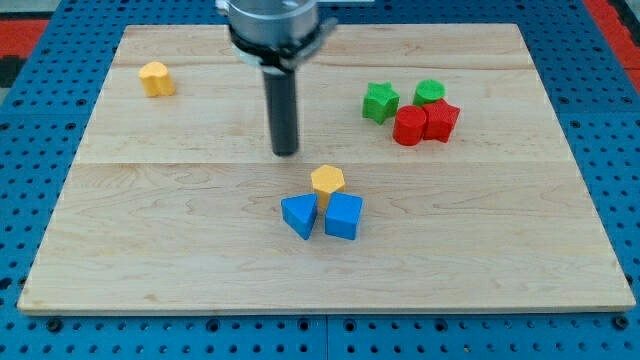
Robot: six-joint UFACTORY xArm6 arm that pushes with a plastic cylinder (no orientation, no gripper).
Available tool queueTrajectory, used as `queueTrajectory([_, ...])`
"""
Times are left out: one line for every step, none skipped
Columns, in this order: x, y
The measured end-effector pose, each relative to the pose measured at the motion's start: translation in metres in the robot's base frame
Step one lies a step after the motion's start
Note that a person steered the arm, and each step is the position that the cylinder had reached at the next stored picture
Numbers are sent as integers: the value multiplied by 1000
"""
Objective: Move the yellow heart to the top of the blue triangle
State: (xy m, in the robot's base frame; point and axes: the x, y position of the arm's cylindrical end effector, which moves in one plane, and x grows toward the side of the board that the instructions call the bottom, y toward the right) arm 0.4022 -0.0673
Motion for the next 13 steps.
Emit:
queueTrajectory([-40, -62])
queueTrajectory([-94, -62])
queueTrajectory([-135, -103])
queueTrajectory([-124, -156])
queueTrajectory([-82, -163])
queueTrajectory([-45, -147])
queueTrajectory([-13, -102])
queueTrajectory([-2, -116])
queueTrajectory([-22, -163])
queueTrajectory([31, -150])
queueTrajectory([57, -31])
queueTrajectory([58, 54])
queueTrajectory([43, 20])
